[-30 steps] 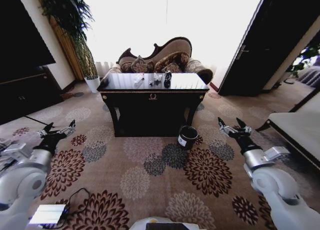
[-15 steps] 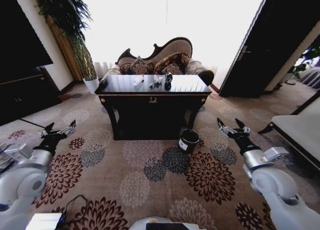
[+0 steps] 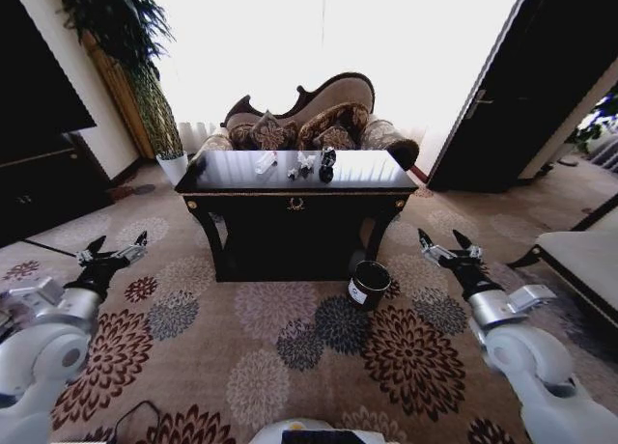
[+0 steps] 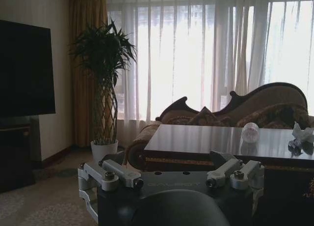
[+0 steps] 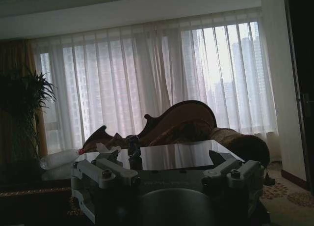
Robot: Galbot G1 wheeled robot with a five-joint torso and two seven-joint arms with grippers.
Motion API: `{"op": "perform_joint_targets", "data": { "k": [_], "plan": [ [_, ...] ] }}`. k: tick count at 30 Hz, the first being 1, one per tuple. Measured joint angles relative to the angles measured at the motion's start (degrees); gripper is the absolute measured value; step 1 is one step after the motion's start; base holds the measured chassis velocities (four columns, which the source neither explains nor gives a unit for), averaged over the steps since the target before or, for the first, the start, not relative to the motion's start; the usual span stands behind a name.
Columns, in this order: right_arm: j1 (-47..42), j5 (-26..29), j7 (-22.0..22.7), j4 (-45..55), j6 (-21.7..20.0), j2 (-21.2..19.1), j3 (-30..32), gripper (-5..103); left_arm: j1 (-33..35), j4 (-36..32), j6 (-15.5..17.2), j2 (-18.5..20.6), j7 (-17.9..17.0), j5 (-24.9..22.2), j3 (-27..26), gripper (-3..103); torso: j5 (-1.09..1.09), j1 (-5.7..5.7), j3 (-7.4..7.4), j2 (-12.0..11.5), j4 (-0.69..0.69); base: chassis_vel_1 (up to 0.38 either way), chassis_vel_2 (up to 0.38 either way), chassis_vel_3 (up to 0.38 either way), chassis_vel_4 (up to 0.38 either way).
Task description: Move to the front of the table and place the trash on the table into the trash bin.
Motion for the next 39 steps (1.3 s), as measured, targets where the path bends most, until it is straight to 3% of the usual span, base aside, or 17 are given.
{"op": "perform_joint_targets", "data": {
  "k": [39],
  "plan": [
    [-0.25, -1.33, -0.88, -0.53, 0.52, 0.52, -0.94, 100, 0.09, -0.2, -0.03, -0.14, 0.0, 0.33, 0.66, 98, 0.01, 0.0, 0.0, 0.0, 0.0, -0.168, 0.171, 0.172, -0.172]
  ]
}}
